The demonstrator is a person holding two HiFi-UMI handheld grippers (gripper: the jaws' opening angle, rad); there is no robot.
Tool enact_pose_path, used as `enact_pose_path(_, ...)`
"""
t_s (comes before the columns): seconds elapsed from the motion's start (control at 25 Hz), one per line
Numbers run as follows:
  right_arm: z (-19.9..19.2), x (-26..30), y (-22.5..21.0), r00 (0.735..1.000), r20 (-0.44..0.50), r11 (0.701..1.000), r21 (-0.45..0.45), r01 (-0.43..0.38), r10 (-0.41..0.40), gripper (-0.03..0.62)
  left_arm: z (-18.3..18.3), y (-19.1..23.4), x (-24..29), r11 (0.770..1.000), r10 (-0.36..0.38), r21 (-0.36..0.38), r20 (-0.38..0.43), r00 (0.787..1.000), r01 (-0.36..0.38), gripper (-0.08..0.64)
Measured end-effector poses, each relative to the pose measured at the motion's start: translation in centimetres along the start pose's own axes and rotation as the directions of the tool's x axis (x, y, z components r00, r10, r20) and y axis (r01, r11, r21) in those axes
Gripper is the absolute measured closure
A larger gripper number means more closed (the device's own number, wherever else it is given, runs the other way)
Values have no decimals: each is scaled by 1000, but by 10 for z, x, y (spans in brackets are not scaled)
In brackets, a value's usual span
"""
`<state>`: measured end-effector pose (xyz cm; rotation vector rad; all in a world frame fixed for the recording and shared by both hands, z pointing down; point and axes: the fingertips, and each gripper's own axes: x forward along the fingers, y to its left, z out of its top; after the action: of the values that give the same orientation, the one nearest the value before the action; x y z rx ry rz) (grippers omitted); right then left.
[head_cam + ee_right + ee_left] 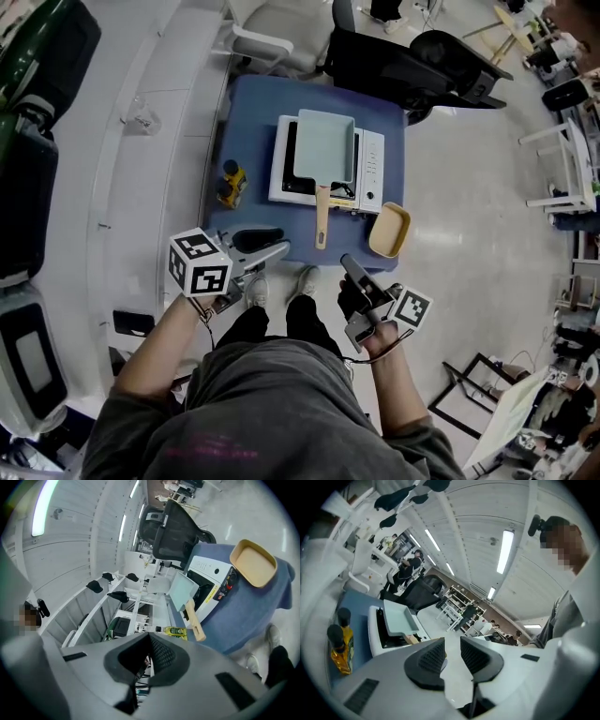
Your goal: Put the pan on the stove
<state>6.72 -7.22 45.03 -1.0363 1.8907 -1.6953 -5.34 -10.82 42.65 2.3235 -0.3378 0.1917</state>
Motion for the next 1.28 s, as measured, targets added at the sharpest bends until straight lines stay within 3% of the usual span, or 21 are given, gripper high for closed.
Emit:
enact_pose_path(0.28, 4, 6, 32, 999, -5, 995, -90, -49, 49, 589, 28, -31, -20, 980, 53, 190, 53, 997, -62, 492)
enact_pose_path(0.64, 12, 12, 70, 996, 2, 970, -228, -90, 93, 589, 46, -53, -38, 923, 114, 359, 95, 989, -141, 502)
enact_pose_path(1.04, 23, 14, 95, 998, 2, 923, -380, -60, 65, 589, 65, -56, -52, 903, 155, 375, 172, 973, -210, 511)
enact_pose_path(1.28, 33, 15, 113, 998, 0, 876, -479, -55, 63, 589, 75, -60, -55, 894, 169, 380, 205, 964, -238, 522)
